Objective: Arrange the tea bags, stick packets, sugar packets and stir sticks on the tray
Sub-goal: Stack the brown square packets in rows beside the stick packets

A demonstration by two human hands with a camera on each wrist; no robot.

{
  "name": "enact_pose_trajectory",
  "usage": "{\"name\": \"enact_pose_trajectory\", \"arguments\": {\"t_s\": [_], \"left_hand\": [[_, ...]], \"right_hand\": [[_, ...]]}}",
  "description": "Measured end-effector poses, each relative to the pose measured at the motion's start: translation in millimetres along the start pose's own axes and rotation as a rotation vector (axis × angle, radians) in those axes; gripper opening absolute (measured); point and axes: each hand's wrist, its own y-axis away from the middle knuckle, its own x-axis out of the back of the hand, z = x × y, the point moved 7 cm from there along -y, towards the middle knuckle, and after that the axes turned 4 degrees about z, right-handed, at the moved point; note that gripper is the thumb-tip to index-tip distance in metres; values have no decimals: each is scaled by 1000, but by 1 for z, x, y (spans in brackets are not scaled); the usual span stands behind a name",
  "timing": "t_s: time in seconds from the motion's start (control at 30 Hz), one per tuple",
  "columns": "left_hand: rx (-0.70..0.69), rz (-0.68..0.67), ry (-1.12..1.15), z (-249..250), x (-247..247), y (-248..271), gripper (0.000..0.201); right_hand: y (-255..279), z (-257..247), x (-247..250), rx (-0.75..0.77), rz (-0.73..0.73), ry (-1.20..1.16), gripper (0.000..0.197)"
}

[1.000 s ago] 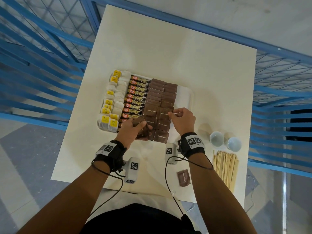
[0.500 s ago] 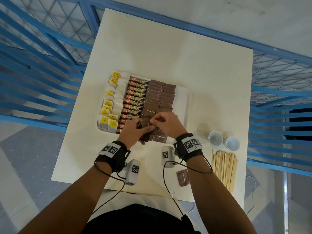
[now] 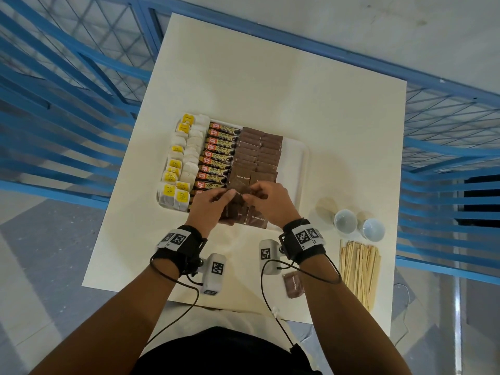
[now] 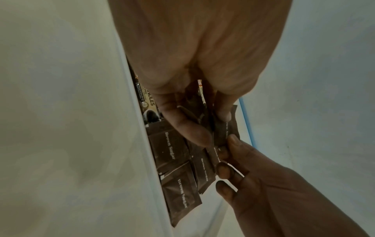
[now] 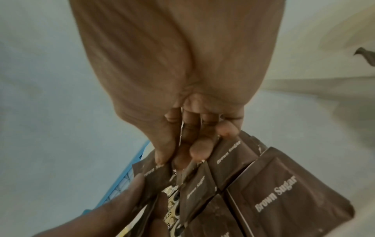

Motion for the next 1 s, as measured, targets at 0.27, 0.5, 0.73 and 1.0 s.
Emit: {"name": "enact_pose_trajectory", "arguments": {"t_s": [0.27, 0.5, 0.73, 1.0], "left_hand": [[-8, 10, 51, 1, 5, -8, 12], [64, -3, 22, 0, 17, -20, 28], [91, -33, -29, -6, 26, -27, 35], [127, -46, 13, -7, 27, -32, 29]], "right_hand": [[-15, -5, 3, 7, 7, 28, 15], [-54, -11, 28, -75, 214, 20, 20], [-78, -12, 29, -98, 267, 110, 17], [-85, -7, 19, -101, 257, 161, 17]]}}
